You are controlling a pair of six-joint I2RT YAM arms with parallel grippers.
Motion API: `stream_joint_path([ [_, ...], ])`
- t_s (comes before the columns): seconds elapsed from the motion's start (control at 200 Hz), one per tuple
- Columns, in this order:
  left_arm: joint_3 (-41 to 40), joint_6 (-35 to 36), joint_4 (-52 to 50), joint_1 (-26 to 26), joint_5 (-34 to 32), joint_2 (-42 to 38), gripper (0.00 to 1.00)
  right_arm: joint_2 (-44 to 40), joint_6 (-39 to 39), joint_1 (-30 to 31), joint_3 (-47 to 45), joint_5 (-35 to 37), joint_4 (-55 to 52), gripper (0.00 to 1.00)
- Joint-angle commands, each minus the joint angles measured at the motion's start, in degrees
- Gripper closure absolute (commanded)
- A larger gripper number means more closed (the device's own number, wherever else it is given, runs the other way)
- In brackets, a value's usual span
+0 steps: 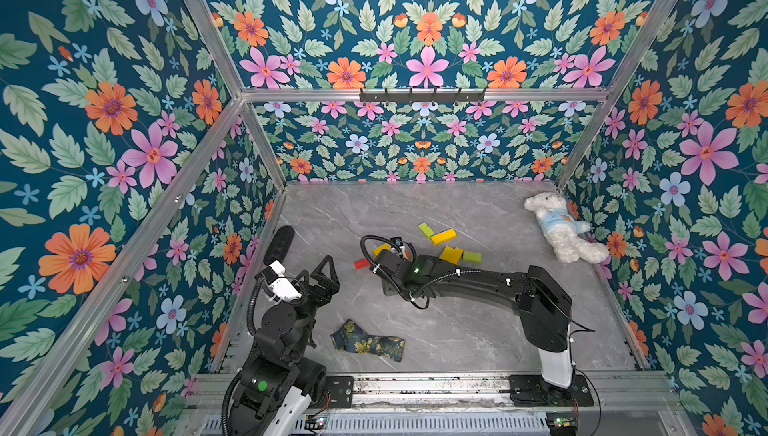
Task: Assemble the letter h with building blocks
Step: Assemble the building block at the center of the board.
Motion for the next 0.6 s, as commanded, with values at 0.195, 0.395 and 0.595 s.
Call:
stream_joint_path([
  [0.195,-0.33,0.16,1.65,0.03,0.30,0.09,0.00,-3.49,4.46,-0.97,-5.90,1.05,1.28,0.40],
  [0.395,-0.44,0.11,1.79,0.03,0.55,0.36,0.00,-5.07,7.05,-2.00,-9.97,0.30,1.26,0.40],
  [0.595,-0.50,0.05,1.47,0.03,0.38,0.22,0.00,-4.95,9.30,-2.27,-12.37,-1.10,0.04,0.40],
])
